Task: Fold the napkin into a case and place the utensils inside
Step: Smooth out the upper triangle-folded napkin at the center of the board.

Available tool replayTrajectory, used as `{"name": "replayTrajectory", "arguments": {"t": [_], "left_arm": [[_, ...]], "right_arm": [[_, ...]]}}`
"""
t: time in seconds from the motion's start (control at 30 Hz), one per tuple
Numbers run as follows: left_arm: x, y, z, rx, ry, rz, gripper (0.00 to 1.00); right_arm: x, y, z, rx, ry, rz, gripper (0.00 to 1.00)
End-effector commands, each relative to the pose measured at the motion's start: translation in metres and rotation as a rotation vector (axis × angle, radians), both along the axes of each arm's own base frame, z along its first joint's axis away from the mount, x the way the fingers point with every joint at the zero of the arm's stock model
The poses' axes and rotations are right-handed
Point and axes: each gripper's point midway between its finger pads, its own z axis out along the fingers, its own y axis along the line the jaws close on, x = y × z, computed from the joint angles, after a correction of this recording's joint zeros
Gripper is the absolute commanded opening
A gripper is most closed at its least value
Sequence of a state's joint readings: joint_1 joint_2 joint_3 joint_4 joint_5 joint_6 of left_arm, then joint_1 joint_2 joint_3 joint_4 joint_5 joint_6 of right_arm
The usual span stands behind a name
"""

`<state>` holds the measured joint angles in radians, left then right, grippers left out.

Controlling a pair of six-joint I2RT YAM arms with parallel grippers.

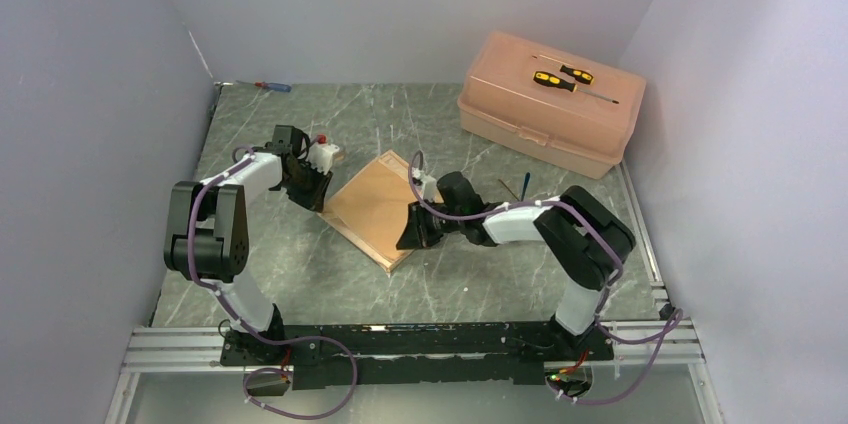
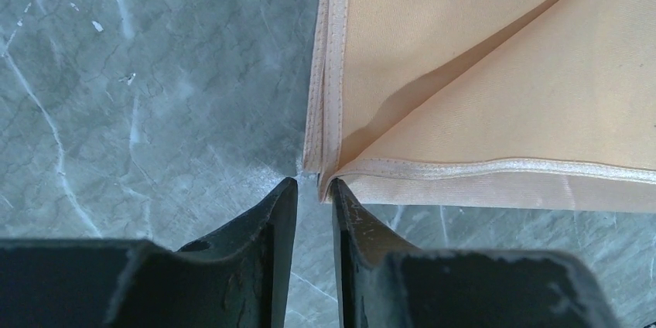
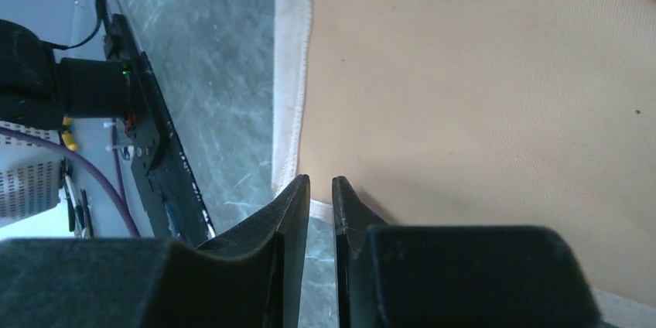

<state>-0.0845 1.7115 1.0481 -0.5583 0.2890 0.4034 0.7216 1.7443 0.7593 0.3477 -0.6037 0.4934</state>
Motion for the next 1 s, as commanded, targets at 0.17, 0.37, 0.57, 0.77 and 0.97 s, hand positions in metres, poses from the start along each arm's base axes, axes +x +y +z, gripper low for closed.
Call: {"name": "replayTrajectory", "arguments": {"t": [0.17,0.37,0.57,0.77,0.97], "left_arm": [[0.006,0.003,0.048,-0.124,-0.025,0.004,0.35],[0.01,0.0,0.084,-0.204,-0.031,-0.029,0.39],[0.019,-0.042,0.094,-0.342,-0.003,-0.026,0.37],[0.005,-0.079,0.058,-0.354,0.102,-0.073,0.32],[-0.006,-0.072,0.034,-0.313,0.141,-0.071,0.27]], "right_arm": [[0.006,0.004,-0.03,-0.021,0.05,-0.024,0.18],[0.004,-0.004,-0.036,-0.065,0.039,-0.022,0.17],[-0.001,-0.008,-0.045,-0.091,0.046,-0.014,0.17],[-0.006,-0.015,-0.042,-0.105,0.032,-0.011,0.16],[-0.016,-0.013,-0.03,-0.077,0.038,0.059,0.23]]}}
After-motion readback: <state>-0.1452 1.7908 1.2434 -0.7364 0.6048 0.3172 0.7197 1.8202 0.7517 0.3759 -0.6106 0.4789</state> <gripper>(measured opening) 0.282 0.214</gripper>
